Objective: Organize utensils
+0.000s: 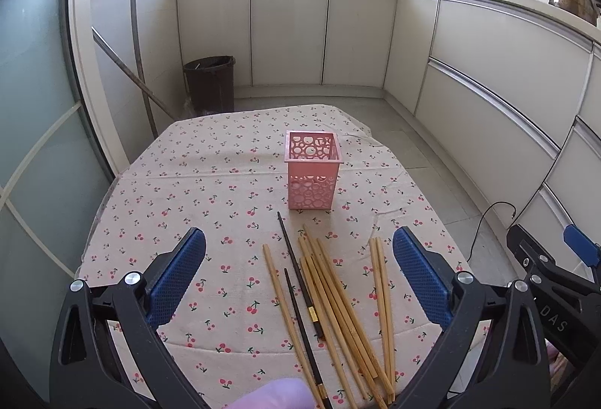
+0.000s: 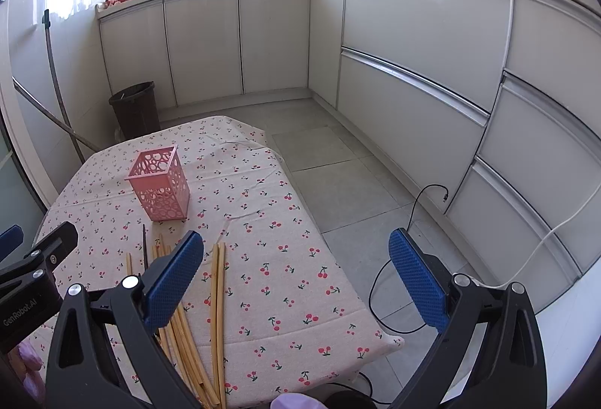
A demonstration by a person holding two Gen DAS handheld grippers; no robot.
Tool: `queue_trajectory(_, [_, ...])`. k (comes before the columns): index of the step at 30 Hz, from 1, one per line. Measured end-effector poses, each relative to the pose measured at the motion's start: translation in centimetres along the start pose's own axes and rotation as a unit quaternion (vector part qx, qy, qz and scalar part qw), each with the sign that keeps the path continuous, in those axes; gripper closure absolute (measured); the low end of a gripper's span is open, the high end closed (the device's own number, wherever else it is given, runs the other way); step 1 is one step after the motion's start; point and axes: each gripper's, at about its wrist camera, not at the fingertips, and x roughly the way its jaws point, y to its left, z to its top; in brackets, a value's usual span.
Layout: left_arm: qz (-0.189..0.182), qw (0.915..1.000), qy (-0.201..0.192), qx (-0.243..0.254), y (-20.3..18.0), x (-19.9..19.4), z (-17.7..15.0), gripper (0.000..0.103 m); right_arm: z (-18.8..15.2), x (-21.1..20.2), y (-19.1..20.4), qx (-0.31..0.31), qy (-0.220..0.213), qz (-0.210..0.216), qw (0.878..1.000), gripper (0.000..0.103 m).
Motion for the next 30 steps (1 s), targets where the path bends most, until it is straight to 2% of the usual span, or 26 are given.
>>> queue_trajectory(30, [-0.001,1.0,0.003,0.003,-0.16,0.14,0.01,0.007,0.11,0.02,-0.09,-0.001,0.004,-0.001,1.0,0.007])
